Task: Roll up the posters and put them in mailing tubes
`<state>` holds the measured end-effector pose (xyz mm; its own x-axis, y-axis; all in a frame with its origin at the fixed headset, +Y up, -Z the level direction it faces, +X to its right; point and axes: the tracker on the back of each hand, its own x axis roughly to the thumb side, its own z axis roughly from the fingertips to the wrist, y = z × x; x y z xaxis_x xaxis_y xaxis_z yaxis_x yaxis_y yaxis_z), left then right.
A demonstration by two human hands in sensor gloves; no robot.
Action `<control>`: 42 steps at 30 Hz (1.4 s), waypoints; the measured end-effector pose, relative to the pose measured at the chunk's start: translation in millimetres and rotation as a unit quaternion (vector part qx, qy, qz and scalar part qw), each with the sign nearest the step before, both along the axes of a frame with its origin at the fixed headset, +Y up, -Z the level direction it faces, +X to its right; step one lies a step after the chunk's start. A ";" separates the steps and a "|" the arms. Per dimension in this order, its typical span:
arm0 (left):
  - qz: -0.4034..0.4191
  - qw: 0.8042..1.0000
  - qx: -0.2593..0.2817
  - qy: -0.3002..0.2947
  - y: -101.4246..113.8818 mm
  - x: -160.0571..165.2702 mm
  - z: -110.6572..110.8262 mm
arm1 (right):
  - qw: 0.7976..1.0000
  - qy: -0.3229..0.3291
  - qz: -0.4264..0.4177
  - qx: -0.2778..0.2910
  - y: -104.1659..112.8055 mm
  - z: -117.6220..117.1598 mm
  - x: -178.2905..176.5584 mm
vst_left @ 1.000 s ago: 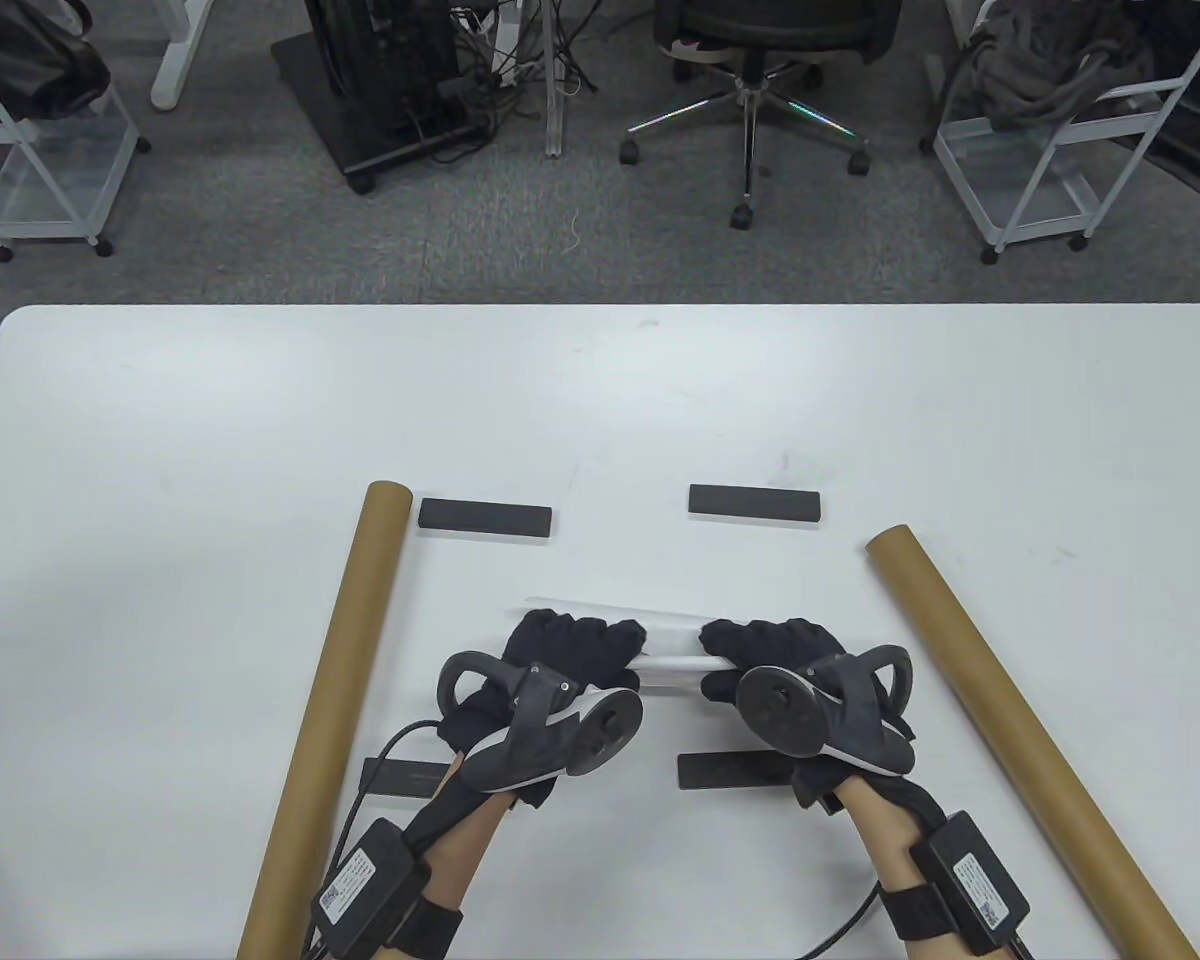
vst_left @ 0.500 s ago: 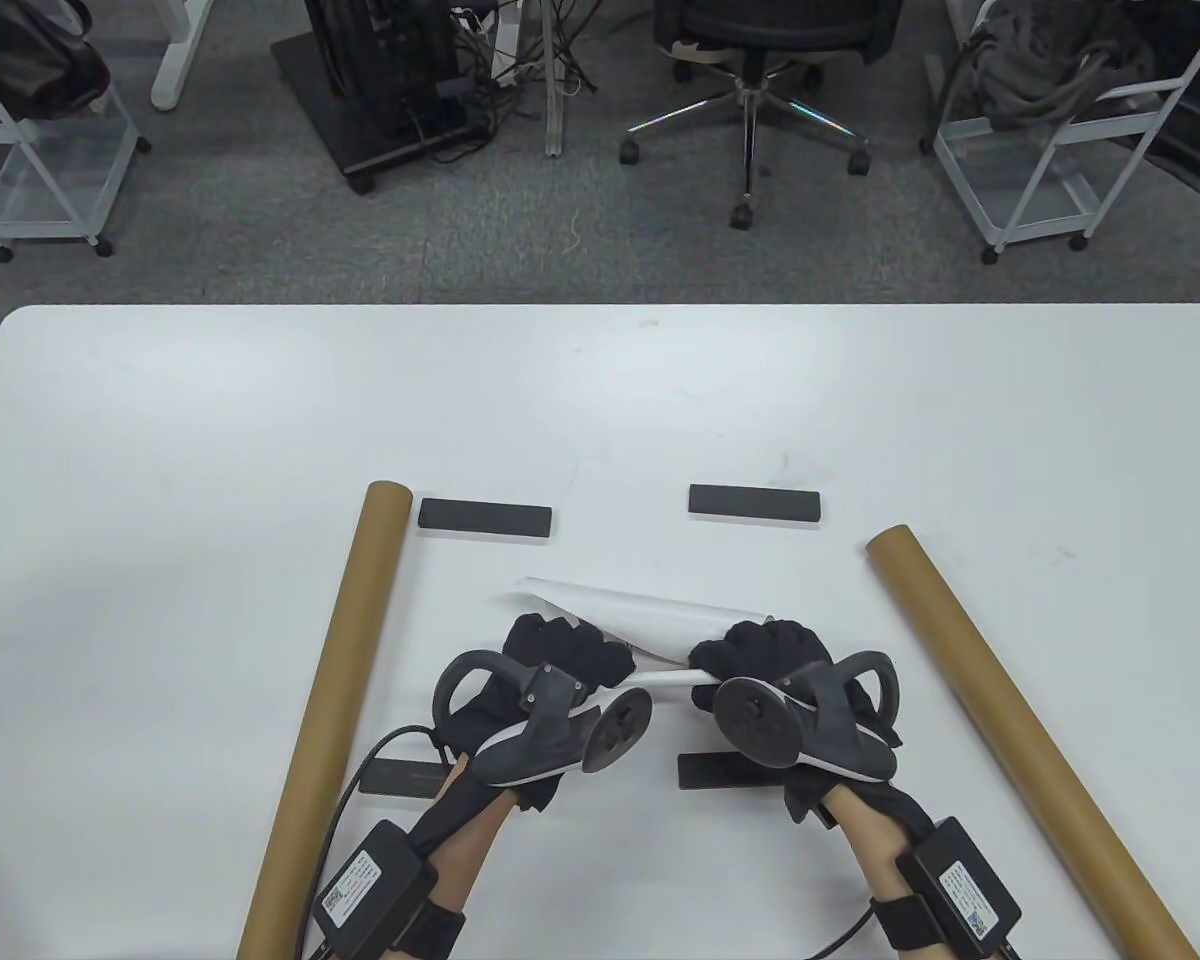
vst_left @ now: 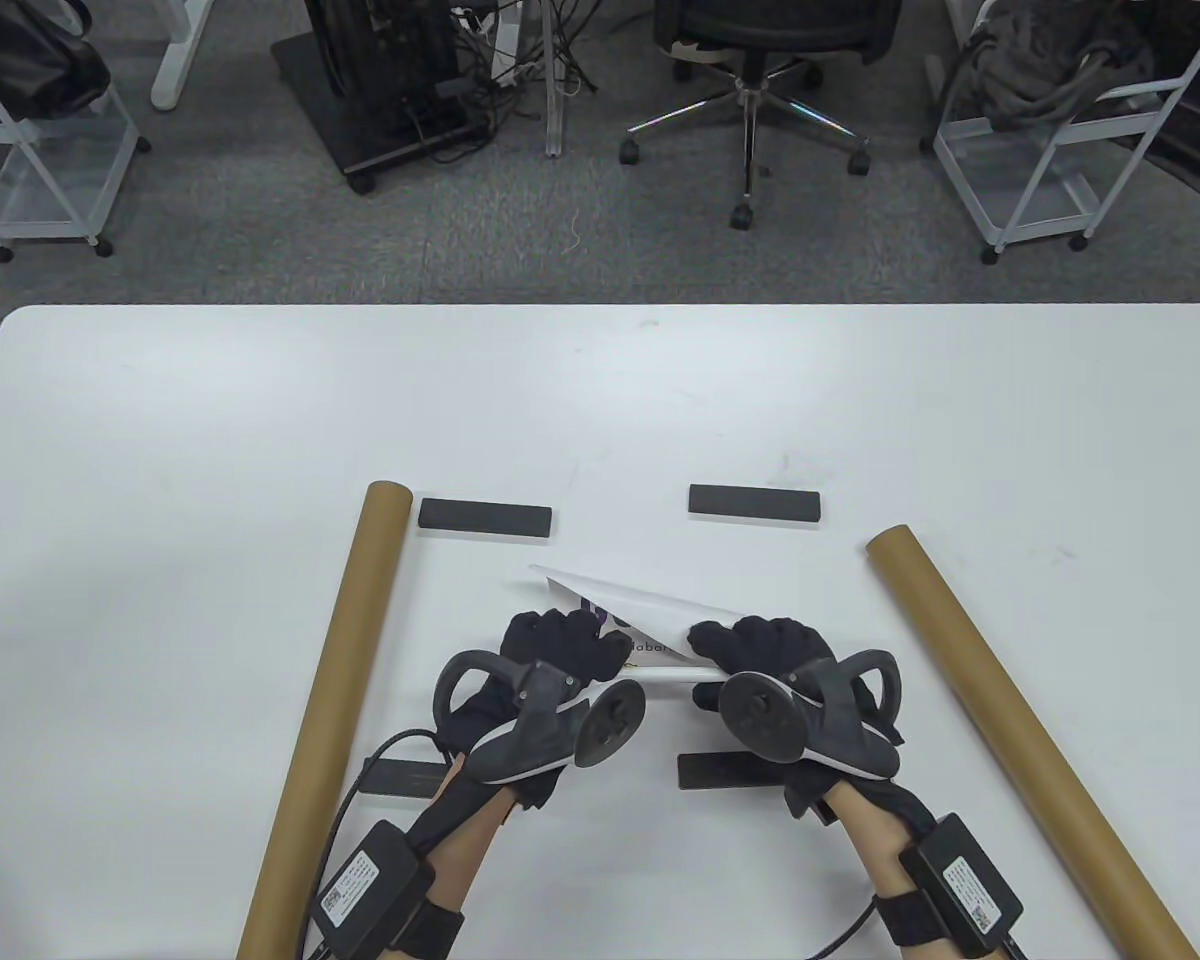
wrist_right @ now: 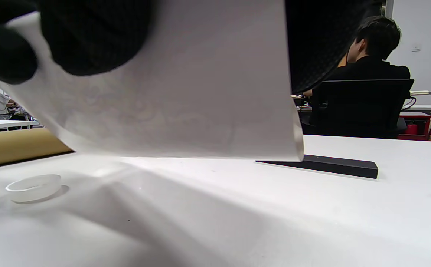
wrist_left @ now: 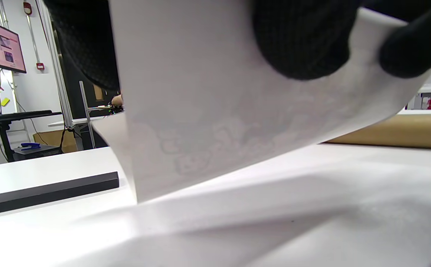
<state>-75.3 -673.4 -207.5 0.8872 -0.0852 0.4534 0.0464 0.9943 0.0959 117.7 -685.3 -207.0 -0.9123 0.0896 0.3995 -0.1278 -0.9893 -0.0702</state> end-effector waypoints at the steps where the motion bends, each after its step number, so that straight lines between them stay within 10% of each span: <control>1: 0.002 1.000 0.008 0.000 0.2 -0.4 0.2 | 1.000 -0.002 -0.001 0.003 0.0 -0.3 0.9; 42: -0.007 1.000 0.000 0.011 -5.9 -5.9 -5.4 | 1.000 -0.002 0.008 -0.008 -2.9 -1.0 -1.0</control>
<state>-81.2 -679.3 -213.0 0.8955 -0.0968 0.4345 0.0617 0.9936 0.0943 116.7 -688.1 -208.0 -0.9155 0.0809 0.3941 -0.1113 -0.9923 -0.0548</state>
